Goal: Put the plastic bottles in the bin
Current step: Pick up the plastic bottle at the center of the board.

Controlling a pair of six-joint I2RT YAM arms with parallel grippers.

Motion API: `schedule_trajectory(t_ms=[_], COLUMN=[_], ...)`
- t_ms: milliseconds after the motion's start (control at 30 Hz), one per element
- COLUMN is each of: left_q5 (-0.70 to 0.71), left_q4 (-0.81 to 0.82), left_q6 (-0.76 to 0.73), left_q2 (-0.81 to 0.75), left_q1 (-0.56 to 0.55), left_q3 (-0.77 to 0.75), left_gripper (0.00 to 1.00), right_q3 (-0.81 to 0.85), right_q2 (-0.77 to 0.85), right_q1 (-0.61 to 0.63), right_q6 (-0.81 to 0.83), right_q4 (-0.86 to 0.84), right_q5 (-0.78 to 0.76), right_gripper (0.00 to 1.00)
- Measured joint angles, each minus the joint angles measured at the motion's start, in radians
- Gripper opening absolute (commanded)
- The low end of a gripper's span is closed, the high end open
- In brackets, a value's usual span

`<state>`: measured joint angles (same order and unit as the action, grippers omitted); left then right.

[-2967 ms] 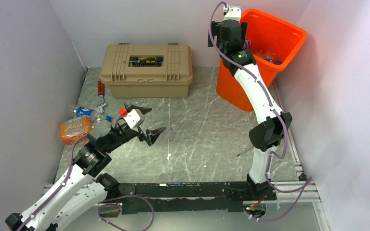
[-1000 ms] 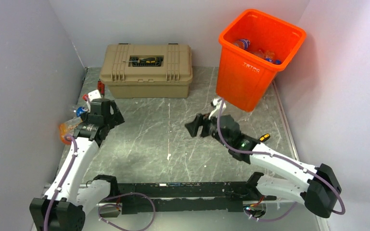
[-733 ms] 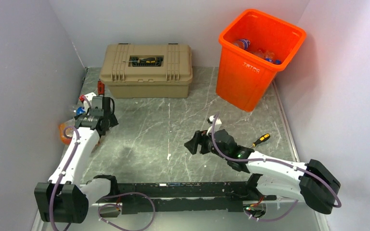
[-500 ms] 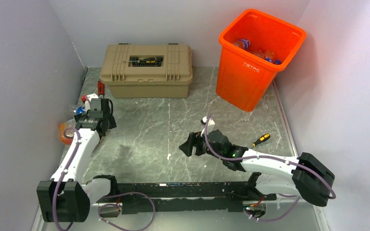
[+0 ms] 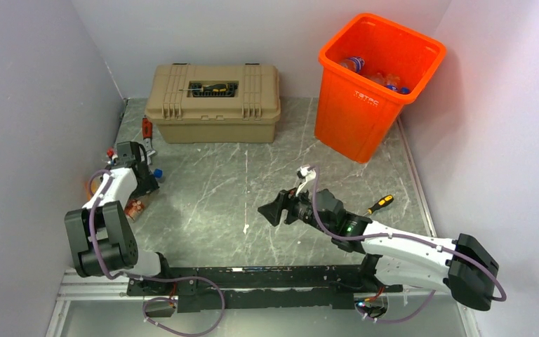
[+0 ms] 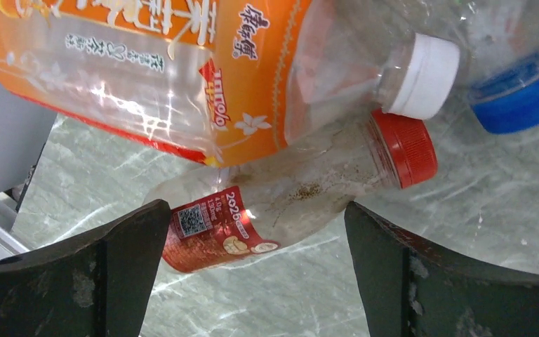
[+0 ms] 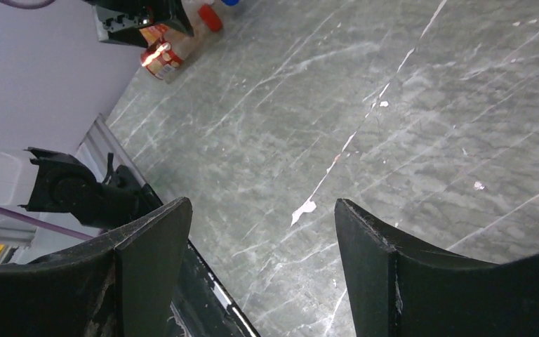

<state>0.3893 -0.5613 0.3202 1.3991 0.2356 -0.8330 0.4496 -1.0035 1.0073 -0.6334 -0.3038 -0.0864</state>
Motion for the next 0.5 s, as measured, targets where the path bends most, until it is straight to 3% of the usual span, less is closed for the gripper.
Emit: schedule_trajectory(t_ms=[133, 500], left_q5=[-0.023, -0.127], left_q4=[0.023, 0.033], left_q6=[-0.011, -0.037], left_q2=[0.050, 0.124], left_q1=[0.014, -0.035], left_q3=[-0.019, -0.036], left_gripper=[0.99, 0.83], right_q3=[0.000, 0.003], right_q2=[0.017, -0.033], right_q1=[0.000, 0.000], right_q6=[0.018, 0.032], right_q4=[0.012, 0.024], right_q5=[-0.011, -0.013], right_gripper=[0.79, 0.79])
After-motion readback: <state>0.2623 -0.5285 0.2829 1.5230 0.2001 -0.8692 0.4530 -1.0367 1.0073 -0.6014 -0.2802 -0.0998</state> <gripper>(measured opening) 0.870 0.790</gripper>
